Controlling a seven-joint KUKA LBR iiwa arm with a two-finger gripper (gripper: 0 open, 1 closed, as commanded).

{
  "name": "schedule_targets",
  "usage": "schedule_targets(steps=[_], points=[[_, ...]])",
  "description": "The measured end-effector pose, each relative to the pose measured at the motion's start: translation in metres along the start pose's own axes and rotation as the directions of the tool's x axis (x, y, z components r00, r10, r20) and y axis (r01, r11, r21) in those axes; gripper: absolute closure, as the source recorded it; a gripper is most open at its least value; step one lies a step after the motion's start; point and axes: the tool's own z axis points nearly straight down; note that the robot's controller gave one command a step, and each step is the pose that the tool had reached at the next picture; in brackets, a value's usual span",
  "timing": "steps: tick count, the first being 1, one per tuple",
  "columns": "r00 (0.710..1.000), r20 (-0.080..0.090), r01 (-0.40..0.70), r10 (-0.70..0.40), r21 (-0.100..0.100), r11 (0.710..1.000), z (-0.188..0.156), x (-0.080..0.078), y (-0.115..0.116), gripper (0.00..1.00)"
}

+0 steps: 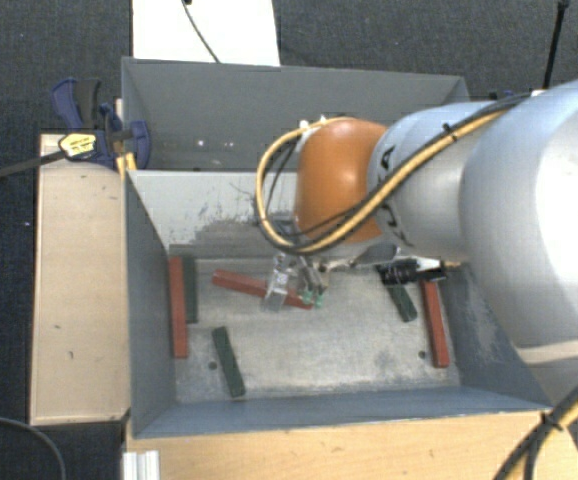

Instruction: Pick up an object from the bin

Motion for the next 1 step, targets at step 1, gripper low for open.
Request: schedule_targets(steps=[1], points=[[1.000,0.000,0.000,0.000,0.000,1.000,-0.0036,-0.0009,0.0003,1.00]])
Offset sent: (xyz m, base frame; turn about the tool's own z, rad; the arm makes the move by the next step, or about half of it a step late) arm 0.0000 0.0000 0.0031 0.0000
